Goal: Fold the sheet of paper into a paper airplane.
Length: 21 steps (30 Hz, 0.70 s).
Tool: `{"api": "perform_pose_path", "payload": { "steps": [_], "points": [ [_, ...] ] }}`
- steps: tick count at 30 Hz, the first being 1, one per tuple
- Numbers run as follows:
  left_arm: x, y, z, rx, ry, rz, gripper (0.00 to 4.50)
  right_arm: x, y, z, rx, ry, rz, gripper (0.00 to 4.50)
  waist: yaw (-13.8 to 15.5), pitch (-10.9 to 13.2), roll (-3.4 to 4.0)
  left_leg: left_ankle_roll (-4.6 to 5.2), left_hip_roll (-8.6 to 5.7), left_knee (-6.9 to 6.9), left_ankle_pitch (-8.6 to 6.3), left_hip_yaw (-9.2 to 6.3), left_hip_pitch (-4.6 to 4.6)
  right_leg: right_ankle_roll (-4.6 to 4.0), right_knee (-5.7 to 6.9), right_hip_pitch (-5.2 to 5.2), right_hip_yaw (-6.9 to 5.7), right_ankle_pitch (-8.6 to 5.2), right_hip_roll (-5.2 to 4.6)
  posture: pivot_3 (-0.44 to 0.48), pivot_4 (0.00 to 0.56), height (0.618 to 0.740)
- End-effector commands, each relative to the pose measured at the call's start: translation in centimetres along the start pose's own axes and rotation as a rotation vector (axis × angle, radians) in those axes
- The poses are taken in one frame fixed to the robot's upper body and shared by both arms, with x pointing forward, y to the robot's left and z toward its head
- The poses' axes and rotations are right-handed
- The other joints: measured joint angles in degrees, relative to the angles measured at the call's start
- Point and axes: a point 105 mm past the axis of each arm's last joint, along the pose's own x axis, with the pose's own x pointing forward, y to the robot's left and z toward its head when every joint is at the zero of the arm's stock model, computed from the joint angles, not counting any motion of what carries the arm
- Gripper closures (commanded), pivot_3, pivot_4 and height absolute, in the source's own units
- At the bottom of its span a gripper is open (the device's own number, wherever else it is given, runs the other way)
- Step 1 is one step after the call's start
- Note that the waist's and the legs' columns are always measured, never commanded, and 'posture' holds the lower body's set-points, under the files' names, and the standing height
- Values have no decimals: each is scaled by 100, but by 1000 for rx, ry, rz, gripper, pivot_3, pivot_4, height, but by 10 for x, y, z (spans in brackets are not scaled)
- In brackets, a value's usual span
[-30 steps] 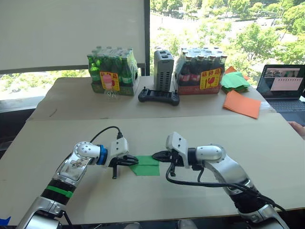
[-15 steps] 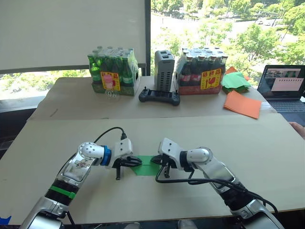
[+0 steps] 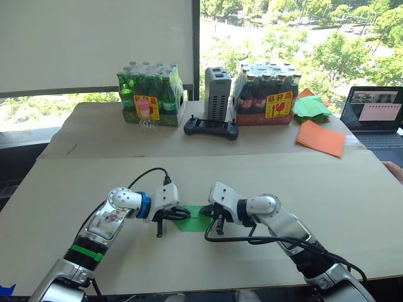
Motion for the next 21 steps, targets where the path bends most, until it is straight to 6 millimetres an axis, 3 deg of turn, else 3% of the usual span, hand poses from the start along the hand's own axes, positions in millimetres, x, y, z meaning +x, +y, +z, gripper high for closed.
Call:
{"api": "perform_pose_path", "payload": {
  "steps": [1, 21],
  "points": [
    [-3, -10, -28, -47, 103, -29, 4194, 2, 5, -16, 35, 69, 12, 4492, -4, -4, 1, 0, 0, -1, 0, 0, 0, 0, 0, 0, 0, 0, 0, 0, 150, 675],
    [-46, -15, -67, -120, 208, 36, 4194, 3, 4, -16, 46, 77, 16, 4492, -47, -73, 22, 1, 6, -21, -1, 1, 30, -2, -1, 17, 2, -1, 6, 0, 150, 675]
  ]
}}
